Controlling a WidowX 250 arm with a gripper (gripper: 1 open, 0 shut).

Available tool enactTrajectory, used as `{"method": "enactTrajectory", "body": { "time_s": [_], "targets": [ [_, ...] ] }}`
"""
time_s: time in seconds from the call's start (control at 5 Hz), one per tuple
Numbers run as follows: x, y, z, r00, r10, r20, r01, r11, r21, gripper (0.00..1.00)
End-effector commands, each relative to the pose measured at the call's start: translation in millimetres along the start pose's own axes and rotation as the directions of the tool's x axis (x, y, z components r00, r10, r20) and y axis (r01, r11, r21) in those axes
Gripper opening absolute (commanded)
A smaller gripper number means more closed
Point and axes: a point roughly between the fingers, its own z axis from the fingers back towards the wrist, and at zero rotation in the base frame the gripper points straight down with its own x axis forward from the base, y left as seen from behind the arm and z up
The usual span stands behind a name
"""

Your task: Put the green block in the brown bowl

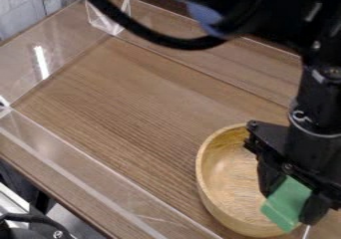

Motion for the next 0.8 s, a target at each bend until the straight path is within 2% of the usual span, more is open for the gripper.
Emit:
{"method": "enactTrajectory", "body": {
  "time_s": [0.0, 0.6],
  "targets": [
    [4.1, 8.0, 13.3, 0.998, 0.034, 0.053, -0.033, 0.999, -0.026, 0.0],
    [6.7, 16.1, 2.5, 0.996, 0.067, 0.052, -0.065, 0.997, -0.041, 0.0]
  ]
}}
